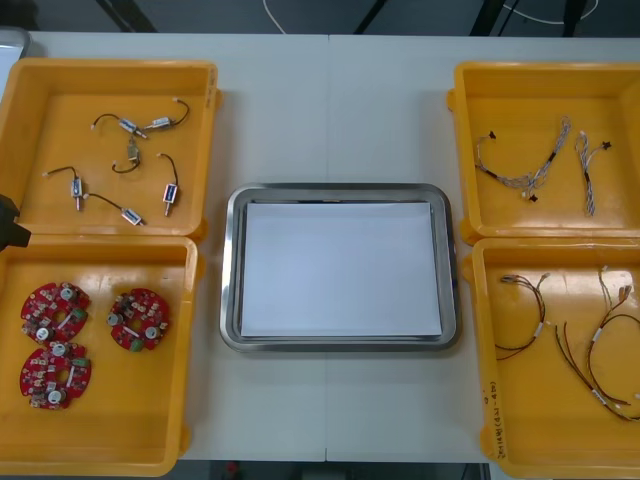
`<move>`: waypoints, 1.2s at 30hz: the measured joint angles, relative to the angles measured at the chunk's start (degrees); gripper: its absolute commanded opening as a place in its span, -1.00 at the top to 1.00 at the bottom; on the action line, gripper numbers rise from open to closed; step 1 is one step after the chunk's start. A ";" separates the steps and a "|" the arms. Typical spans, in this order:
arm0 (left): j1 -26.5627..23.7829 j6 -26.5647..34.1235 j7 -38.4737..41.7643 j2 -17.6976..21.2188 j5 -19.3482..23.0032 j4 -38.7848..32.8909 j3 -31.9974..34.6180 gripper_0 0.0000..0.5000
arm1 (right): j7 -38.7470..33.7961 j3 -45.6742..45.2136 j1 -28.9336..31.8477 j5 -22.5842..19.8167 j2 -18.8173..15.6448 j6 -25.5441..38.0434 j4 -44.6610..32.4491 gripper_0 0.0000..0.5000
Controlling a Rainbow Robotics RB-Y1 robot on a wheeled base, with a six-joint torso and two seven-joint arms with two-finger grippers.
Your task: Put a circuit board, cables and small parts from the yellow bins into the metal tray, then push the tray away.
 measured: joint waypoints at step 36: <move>0.00 0.00 0.00 0.00 0.00 0.00 0.00 -0.90 | 0.00 0.00 0.00 0.00 0.00 0.00 0.00 -0.96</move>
